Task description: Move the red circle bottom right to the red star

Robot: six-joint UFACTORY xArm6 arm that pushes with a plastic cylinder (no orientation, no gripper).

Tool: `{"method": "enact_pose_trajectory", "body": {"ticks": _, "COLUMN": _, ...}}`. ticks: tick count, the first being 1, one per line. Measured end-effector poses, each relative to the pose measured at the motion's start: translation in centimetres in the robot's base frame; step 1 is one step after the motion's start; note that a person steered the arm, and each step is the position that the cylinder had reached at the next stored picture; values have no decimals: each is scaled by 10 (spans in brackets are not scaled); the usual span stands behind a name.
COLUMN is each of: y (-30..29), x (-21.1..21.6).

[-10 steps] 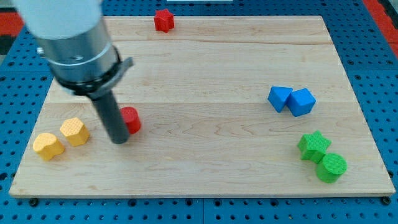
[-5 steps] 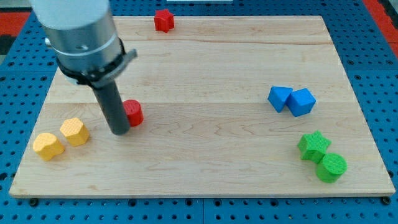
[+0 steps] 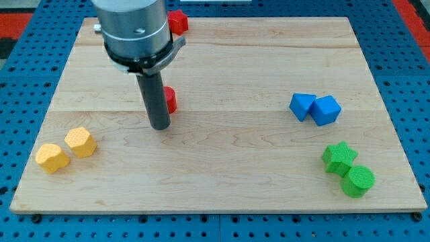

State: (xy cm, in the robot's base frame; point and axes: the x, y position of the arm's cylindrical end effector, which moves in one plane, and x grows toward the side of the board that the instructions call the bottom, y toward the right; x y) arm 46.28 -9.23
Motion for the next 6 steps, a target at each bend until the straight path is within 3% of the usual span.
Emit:
{"method": "enact_pose_trajectory", "body": {"ticks": 4, "y": 5, "x": -151}}
{"method": "enact_pose_trajectory", "body": {"ticks": 6, "y": 28, "x": -196}}
